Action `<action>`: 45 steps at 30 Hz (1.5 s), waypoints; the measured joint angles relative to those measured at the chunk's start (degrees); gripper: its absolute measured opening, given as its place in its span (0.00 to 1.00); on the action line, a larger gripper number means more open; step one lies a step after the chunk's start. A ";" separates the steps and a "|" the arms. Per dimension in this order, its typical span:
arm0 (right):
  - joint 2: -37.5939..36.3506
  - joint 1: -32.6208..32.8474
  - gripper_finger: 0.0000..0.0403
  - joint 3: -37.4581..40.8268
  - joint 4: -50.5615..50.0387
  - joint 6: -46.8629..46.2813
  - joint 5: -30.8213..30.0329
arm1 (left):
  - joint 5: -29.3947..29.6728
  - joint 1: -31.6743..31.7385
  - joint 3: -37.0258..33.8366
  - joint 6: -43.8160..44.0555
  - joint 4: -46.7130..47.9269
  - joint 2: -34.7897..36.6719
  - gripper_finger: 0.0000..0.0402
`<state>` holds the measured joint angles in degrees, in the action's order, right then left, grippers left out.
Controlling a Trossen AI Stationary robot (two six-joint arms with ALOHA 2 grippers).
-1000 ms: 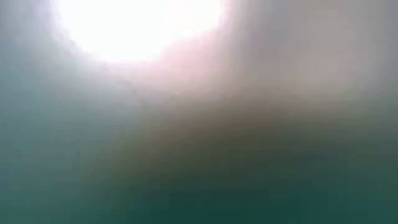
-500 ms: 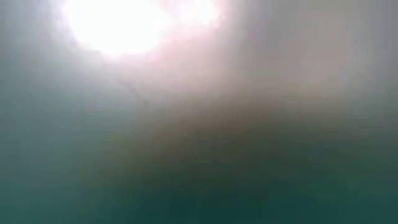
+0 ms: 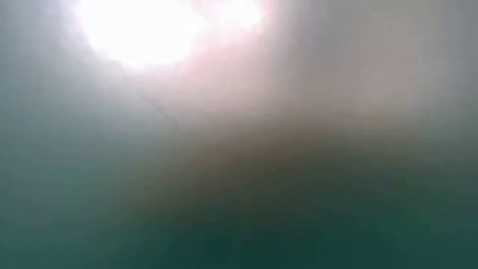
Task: Sort Maruchan noodles
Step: Put the yellow noodle pack into the green bin
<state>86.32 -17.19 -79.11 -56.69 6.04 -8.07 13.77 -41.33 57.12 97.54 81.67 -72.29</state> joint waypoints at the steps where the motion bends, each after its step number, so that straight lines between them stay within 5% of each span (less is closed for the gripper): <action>1: 0.00 0.00 0.43 0.00 0.00 0.07 -0.01 | 4.14 0.15 0.00 -0.43 0.61 0.02 0.50; 5: 0.00 0.00 0.43 0.00 0.77 1.42 -0.01 | 22.80 2.51 -0.39 -0.56 3.95 0.06 0.50; 8: 0.02 0.00 0.43 0.02 2.38 1.04 -0.01 | 29.23 7.95 -1.49 1.71 7.71 0.13 0.49; 11: 0.04 0.00 0.43 0.02 3.04 1.04 -0.01 | 29.79 16.95 -3.59 -0.73 7.68 1.21 0.48; 17: 0.04 -0.09 0.43 0.02 5.80 0.98 -0.01 | 29.19 40.88 -7.14 -22.02 -0.86 4.62 0.46; 23: 0.04 -0.09 0.43 0.02 6.46 0.54 0.01 | 26.20 67.56 -8.96 -47.37 -20.28 5.67 0.42; 27: 0.04 -0.09 0.43 0.02 6.43 0.57 0.01 | 21.78 78.28 -9.87 -58.89 -35.17 3.81 0.40; 32: 0.04 -0.09 0.43 0.02 6.45 1.07 0.00 | 18.04 84.43 -10.14 -62.90 -42.61 -0.55 0.36; 45: 0.04 -0.09 0.43 0.02 6.37 2.22 0.01 | 19.49 87.96 -10.14 -64.09 -44.84 -13.13 0.21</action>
<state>86.37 -17.28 -79.09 -50.32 8.27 -8.06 33.26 46.63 46.98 33.45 36.83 -85.43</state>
